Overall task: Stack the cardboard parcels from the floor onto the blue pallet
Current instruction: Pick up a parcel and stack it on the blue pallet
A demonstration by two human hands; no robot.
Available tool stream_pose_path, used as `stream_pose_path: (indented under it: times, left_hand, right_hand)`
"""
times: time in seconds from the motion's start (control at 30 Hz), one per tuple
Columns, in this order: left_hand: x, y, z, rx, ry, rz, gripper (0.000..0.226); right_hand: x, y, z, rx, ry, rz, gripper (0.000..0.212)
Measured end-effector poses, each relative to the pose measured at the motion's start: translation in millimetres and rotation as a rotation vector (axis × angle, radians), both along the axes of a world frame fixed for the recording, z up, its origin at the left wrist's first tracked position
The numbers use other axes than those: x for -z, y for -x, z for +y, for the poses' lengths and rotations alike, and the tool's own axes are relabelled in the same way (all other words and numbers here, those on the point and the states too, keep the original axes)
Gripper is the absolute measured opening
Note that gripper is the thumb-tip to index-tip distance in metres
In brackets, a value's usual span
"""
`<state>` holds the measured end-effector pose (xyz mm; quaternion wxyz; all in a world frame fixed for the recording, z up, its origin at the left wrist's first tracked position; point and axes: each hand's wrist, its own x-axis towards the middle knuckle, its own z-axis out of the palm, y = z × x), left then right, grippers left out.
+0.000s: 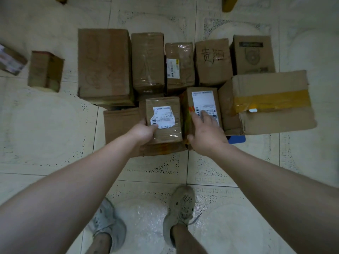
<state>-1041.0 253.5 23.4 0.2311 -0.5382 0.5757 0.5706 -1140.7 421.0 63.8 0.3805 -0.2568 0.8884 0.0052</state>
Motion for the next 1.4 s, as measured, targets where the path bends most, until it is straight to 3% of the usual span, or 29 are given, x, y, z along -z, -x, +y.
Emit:
stream_pose_path:
  times: [0.17,0.5,0.73,1.0,1.4]
  left_hand:
    - [-60,-23,-29,0.185,0.146,-0.007,0.069]
    - [-213,-154,-193,0.100,0.286,0.037,0.068]
    - [-277,-269,-337,0.021,0.392,0.074,0.066]
    - [-273,-327,-439,-0.040,0.413,0.028,0.066]
    - [-173,-246,-570,0.064,0.269,-0.072,0.066]
  right_hand:
    - [-56,-10,-26,-0.037,-0.006,0.019,0.074]
    - [-198,-88,-191,-0.132,0.097,0.049,0.070]
    - [-248,-168,-325,-0.124,0.149,-0.040,0.071]
    - [-232,-218,-442,-0.151,0.131,-0.100,0.070]
    - [-110,-161,-571,0.072,0.058,-0.226,0.070]
